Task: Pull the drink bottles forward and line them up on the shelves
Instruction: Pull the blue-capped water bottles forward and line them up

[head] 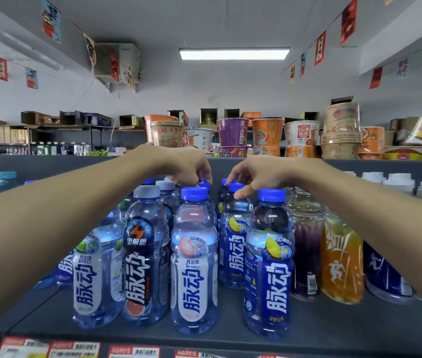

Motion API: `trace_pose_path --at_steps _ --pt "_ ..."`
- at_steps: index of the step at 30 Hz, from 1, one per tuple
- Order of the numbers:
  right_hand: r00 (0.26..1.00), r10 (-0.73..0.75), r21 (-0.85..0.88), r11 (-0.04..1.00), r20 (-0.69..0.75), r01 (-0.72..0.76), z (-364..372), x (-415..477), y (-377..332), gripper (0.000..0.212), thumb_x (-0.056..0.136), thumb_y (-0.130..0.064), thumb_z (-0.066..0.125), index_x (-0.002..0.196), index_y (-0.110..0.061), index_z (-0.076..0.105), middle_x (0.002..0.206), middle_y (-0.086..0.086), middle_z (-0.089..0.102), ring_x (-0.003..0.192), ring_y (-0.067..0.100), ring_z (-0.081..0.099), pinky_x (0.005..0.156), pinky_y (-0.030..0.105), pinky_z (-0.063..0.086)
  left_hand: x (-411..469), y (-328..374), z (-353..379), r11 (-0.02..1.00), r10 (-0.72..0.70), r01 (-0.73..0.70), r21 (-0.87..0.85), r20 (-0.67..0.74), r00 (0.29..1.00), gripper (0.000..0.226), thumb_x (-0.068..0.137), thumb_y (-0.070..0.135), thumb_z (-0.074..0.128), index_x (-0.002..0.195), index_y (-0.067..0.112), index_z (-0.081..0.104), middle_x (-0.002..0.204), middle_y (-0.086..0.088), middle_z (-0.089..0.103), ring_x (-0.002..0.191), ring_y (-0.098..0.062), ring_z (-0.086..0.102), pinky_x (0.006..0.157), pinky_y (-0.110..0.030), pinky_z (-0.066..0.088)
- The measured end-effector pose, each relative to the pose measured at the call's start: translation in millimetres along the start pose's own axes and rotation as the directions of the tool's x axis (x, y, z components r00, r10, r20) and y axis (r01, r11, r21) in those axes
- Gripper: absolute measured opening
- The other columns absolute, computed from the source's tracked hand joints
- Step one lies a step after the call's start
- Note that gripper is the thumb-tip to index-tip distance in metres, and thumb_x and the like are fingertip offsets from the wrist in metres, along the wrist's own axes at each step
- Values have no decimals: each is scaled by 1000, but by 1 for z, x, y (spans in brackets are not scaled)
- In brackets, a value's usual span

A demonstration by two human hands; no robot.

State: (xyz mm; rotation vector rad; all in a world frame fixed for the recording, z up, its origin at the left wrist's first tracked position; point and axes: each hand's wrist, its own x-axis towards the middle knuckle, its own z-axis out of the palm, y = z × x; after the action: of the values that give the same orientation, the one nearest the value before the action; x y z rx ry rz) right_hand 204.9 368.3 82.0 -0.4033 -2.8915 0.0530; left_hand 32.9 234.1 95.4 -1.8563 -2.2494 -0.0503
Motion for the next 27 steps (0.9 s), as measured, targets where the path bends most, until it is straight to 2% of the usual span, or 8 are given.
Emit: trace_pose_path --at_steps 4,12,16,21,27 --pt "1000 -5 20 1000 -8 5 1 -2 2 38 88 -35 78 123 -25 68 104 1 71 97 18 68 95 37 52 -3 -1 1 1000 -6 6 19 -18 1000 39 85 2 59 118 22 70 87 2 73 83 -22 70 73 -36 61" --pt "999 19 28 999 31 -20 0 -2 0 38 88 -38 77 124 -28 65 105 -5 70 97 14 68 96 37 51 -5 -6 3 1000 27 -27 -16 -16 1000 38 88 5 61 119 26 70 85 14 66 81 -11 67 78 -32 60" --pt "1000 14 39 999 8 -14 1 -2 -2 36 89 -35 77 122 -29 66 106 -4 70 99 15 67 97 38 49 -8 -8 3 999 32 -32 -31 -1 999 40 90 7 61 124 27 67 97 10 69 91 -15 68 85 -38 59" --pt "1000 10 51 999 -7 -10 4 3 -6 32 88 -34 77 119 -34 67 105 -6 71 99 14 68 97 38 49 -9 -7 2 999 29 -29 -25 6 1000 42 91 5 59 126 27 66 99 8 68 90 -10 66 88 -35 58" --pt "1000 27 40 999 15 -28 3 5 -5 34 87 -34 78 119 -35 67 105 -6 72 99 14 68 97 38 50 -9 -5 3 999 35 -34 -42 26 999 39 91 13 63 128 25 66 97 11 68 89 -8 66 82 -27 55"
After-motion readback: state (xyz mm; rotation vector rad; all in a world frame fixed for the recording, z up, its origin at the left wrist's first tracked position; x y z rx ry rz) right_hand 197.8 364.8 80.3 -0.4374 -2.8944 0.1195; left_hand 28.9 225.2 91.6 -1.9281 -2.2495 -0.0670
